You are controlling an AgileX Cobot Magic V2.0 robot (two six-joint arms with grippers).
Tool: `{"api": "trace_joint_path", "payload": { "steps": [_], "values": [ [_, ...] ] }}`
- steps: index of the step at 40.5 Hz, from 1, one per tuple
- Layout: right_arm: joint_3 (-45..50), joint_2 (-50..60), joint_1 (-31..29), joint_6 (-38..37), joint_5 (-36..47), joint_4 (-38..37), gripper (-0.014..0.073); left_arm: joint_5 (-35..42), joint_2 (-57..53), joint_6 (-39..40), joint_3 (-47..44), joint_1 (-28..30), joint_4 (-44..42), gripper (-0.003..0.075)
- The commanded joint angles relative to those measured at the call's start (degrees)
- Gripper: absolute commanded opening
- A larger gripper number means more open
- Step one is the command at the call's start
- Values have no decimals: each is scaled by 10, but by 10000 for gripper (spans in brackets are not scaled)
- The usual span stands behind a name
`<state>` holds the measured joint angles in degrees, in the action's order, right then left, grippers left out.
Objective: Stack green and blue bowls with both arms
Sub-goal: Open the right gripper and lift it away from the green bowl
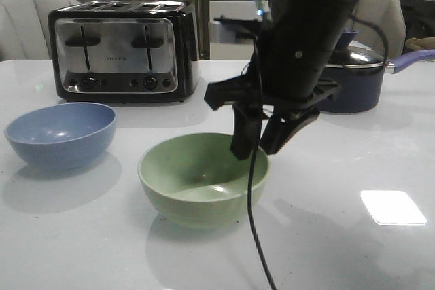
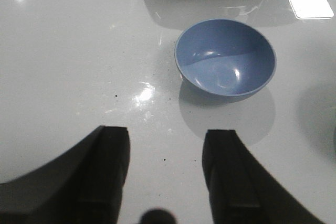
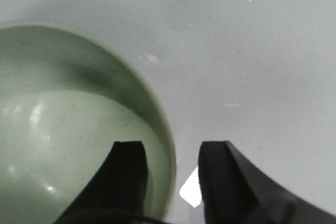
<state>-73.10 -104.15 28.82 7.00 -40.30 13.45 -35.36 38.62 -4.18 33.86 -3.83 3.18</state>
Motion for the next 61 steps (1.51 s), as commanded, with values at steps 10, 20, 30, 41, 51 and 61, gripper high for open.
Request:
{"api": "trace_joint_path", "payload": {
  "steps": [10,20,30,41,51,61],
  "values": [
    [99,238,39,66,50,1,381,42,2,3,16,-4,4,383],
    [217,396,41,66,68,-2,381,41,2,3,16,-4,4,383],
    [319,535,41,66,74,-2,381,41,2,3,16,-4,4,383],
    [376,616,41,66,78,-2,381,68,26,-17,16,-4,2,414],
    [376,618,41,66,75,-2,381,73,131,-17,40,-4,24,603],
    [376,618,41,66,75,-2,381,73,284,-17,119,-4,47,602]
  ]
}}
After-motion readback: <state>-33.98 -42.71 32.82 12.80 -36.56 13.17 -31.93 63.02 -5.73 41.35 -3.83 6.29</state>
